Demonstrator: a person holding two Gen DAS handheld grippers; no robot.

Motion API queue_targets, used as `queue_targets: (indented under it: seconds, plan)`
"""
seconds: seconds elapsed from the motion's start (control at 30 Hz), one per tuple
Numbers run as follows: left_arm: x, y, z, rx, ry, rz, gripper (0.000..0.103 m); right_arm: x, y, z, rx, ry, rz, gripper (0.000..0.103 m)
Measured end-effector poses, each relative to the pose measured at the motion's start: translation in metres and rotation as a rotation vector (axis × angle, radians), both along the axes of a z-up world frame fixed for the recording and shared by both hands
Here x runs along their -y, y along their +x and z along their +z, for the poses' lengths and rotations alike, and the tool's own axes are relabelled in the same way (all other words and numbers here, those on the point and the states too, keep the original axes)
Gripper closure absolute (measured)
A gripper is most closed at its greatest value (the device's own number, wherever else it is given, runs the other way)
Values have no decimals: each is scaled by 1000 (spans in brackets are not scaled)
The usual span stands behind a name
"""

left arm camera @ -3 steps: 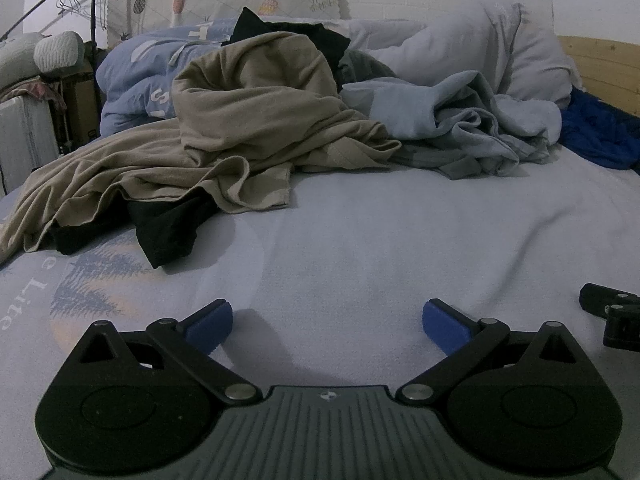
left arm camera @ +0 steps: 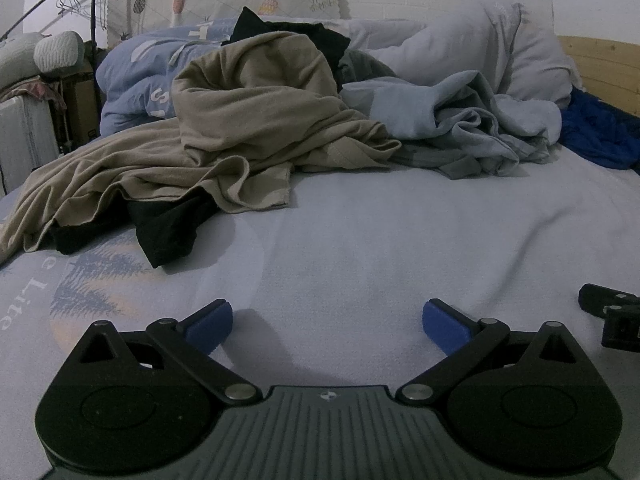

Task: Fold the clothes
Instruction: 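Move both grippers toward the clothes pile on the bed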

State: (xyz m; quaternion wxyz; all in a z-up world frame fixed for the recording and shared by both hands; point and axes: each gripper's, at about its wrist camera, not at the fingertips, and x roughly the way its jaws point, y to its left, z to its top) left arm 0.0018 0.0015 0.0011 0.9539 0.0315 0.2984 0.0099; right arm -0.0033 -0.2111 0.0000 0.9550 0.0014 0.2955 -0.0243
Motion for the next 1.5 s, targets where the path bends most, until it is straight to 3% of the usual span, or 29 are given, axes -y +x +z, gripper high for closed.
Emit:
queue_targets:
  seconds: [0.37,0.57,0.73,0.87,1.1,1.17,1.27,1.37,1.5]
  plan:
    - [-3,2,6,-20,-23,18,0,3,3,7,-27,-18,5,0]
    - [-14,5,25,-28,-201,50,0,12,6,22,-65,55,-30,0]
    - [-23,-2,45,43,-356,55,0,23,14,56,17,138,-34,0]
    - [-31,-11,60,103,-454,72,0,19,39,87,73,162,22,0]
    - [-43,-16,69,126,-590,129,0,-19,107,126,85,166,147,1]
    - [-44,-17,69,125,-614,137,0,-33,128,129,74,170,185,10]
    - [-43,-19,71,121,-647,135,0,-47,159,125,36,164,181,48]
    - [-42,-20,72,115,-671,133,0,-57,182,111,1,134,172,54]
    - [-44,-20,72,110,-702,131,0,-66,206,94,-30,112,157,54]
